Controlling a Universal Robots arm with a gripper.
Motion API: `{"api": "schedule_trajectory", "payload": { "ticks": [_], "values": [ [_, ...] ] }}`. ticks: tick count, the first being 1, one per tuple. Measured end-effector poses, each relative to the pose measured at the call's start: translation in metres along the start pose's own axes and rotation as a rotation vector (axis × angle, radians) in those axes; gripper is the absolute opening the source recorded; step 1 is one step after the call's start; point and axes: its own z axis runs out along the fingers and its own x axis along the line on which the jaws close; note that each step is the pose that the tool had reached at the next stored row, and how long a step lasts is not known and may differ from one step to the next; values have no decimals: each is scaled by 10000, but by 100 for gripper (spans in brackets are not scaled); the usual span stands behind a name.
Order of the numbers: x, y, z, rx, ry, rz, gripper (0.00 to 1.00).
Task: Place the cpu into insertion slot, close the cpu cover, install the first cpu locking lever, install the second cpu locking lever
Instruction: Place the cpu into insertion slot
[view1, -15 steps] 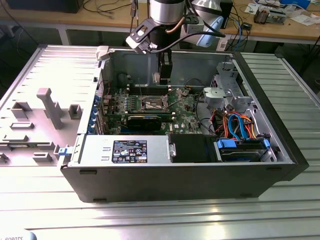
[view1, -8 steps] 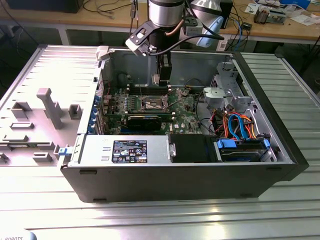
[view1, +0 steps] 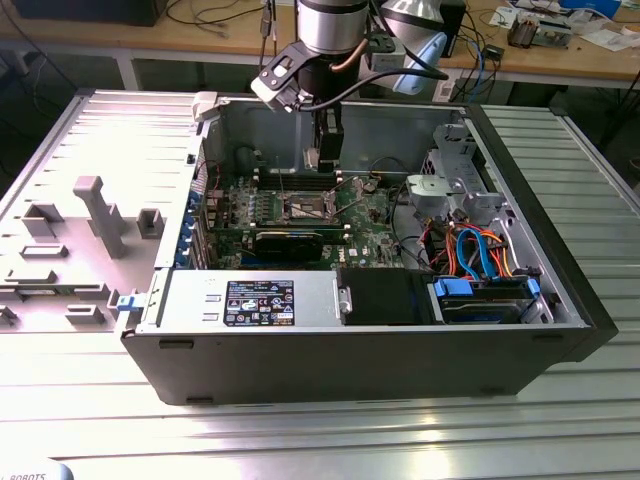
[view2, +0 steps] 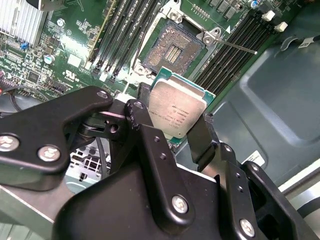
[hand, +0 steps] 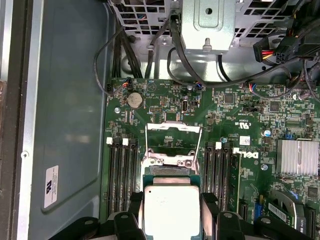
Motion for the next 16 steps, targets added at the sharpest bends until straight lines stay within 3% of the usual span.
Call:
{"api": "schedule_trajectory", "payload": {
  "ticks": [4,8,12,16],
  "values": [
    [-1,-5,27,0,1,1,54],
    [-3,-26,127,-1,-5,35,54],
    [-6,-54,230,-14,-15,301,54],
    [-8,-61,263,-13,-17,298,54]
  ]
}}
